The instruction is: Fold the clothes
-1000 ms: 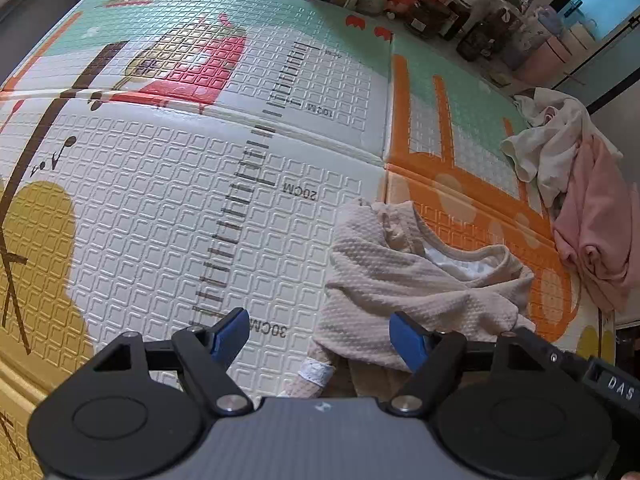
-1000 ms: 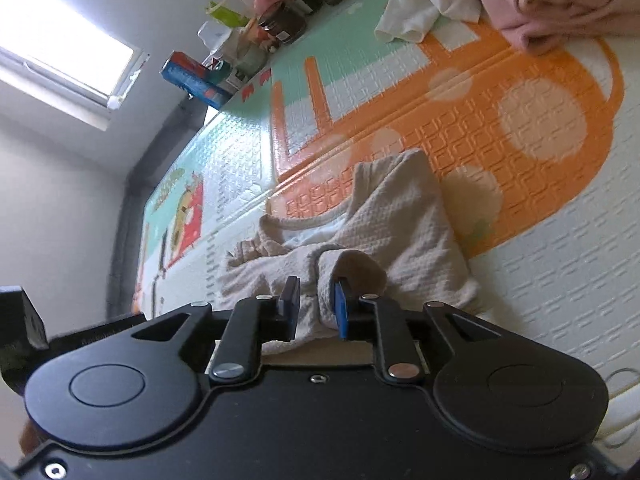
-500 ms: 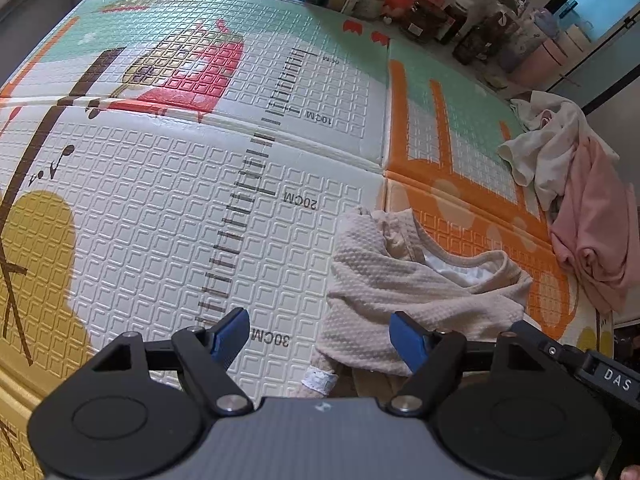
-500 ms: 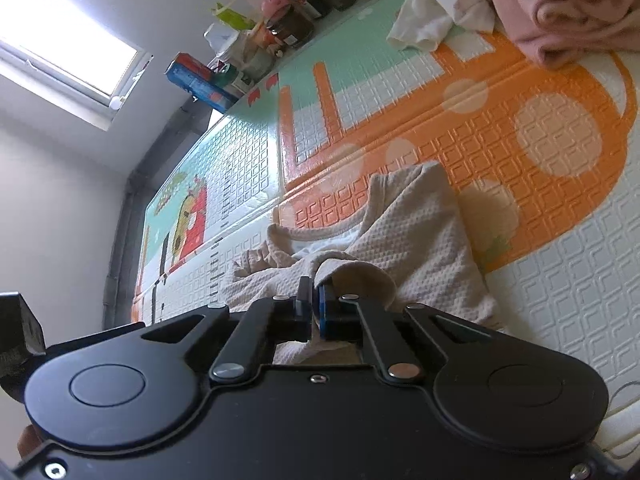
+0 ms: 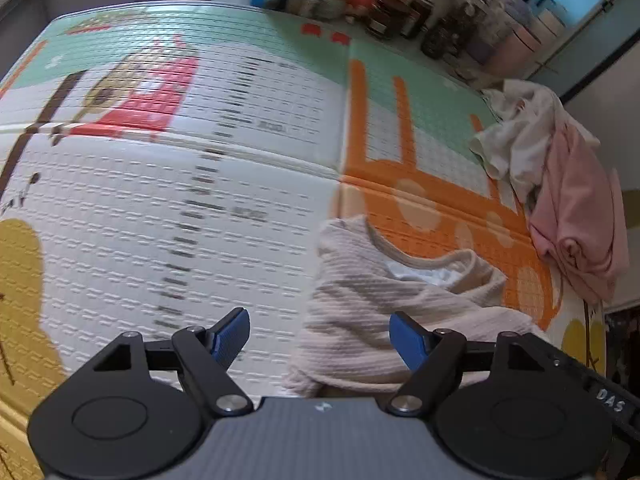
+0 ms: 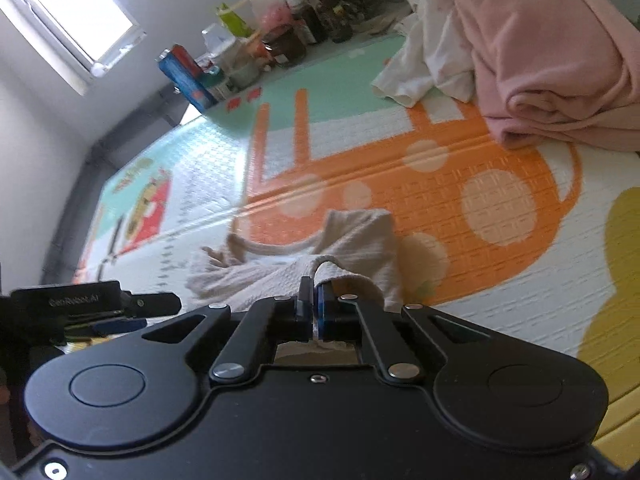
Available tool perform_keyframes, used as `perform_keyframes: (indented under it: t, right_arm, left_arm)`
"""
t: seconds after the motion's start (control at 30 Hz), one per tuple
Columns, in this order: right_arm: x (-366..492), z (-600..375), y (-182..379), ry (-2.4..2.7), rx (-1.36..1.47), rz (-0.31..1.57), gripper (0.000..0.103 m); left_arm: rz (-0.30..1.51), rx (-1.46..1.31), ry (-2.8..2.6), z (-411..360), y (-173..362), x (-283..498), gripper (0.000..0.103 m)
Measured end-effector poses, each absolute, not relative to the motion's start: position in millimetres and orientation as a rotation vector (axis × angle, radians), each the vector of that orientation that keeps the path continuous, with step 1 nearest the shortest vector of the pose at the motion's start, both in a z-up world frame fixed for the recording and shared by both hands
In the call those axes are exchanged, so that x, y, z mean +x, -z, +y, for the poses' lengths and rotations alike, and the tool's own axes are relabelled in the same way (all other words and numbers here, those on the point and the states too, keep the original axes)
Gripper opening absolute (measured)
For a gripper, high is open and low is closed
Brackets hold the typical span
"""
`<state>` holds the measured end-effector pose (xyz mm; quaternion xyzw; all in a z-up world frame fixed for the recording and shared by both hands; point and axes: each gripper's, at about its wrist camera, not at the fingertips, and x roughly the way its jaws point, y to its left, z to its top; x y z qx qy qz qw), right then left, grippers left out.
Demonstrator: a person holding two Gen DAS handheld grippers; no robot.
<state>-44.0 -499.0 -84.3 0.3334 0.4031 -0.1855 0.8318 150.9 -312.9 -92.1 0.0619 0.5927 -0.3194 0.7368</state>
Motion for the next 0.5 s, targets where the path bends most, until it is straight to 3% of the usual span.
perform_keyframes:
  t: [0.5]
  right_arm:
    - [-51.8, -503.8, 120.2, 0.402, 0.727, 0.93, 0.001]
  left_arm:
    - [1.308, 0.223, 0.59, -344.8, 128.7, 158.9, 0.076]
